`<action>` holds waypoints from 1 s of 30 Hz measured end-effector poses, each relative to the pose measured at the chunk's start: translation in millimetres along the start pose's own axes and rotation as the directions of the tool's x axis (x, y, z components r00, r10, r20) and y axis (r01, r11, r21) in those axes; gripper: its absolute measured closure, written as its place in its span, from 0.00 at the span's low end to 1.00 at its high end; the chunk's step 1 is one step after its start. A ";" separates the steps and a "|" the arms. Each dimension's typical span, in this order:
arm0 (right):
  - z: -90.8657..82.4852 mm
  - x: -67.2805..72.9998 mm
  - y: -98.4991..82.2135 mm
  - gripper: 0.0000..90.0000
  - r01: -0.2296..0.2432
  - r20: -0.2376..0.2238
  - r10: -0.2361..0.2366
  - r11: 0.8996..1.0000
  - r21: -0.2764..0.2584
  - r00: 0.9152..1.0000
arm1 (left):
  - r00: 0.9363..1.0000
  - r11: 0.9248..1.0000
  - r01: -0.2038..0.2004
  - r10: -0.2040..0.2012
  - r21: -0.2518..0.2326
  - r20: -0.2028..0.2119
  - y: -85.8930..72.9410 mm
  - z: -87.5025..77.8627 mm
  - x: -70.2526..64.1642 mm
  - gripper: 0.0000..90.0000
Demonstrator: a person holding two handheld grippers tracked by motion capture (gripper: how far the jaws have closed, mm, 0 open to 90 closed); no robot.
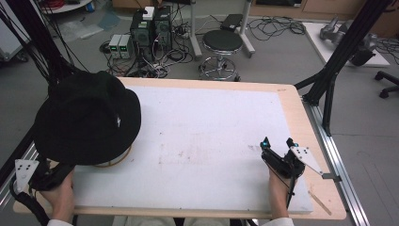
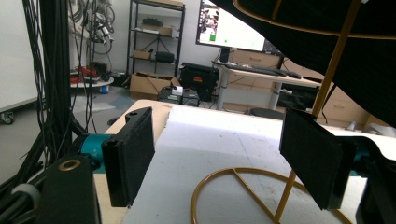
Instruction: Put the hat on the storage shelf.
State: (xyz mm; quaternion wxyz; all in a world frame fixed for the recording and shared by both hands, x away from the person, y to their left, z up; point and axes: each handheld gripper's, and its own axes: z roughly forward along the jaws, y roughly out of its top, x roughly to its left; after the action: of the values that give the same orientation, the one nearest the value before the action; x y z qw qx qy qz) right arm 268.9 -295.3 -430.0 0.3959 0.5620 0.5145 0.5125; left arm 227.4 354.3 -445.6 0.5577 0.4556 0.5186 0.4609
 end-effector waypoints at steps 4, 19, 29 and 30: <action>0.8 2.7 -0.7 0.13 0.023 -0.007 -0.023 1.000 0.007 1.000 | 1.000 1.000 0.001 -0.001 0.000 0.000 -0.1 -0.2 0.2 0.30; 2.8 4.8 -3.9 0.13 0.022 -0.016 -0.022 1.000 0.023 1.000 | 1.000 1.000 0.017 -0.017 0.003 -0.003 -0.7 0.4 1.0 0.30; 3.2 5.7 -4.5 0.13 0.024 -0.023 -0.023 0.999 0.030 0.999 | 1.000 1.000 0.027 -0.027 0.004 -0.005 -0.6 0.1 2.3 0.30; 3.2 5.7 -4.5 0.13 0.025 -0.023 -0.024 0.999 0.030 0.999 | 1.000 1.000 0.028 -0.028 0.003 -0.005 -0.7 0.1 2.3 0.30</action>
State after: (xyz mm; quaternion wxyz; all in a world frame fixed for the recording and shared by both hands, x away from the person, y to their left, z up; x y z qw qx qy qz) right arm 270.9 -288.8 -434.0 0.3878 0.5559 0.5335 0.5060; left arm 227.6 356.4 -446.6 0.5622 0.4479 0.5269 0.4535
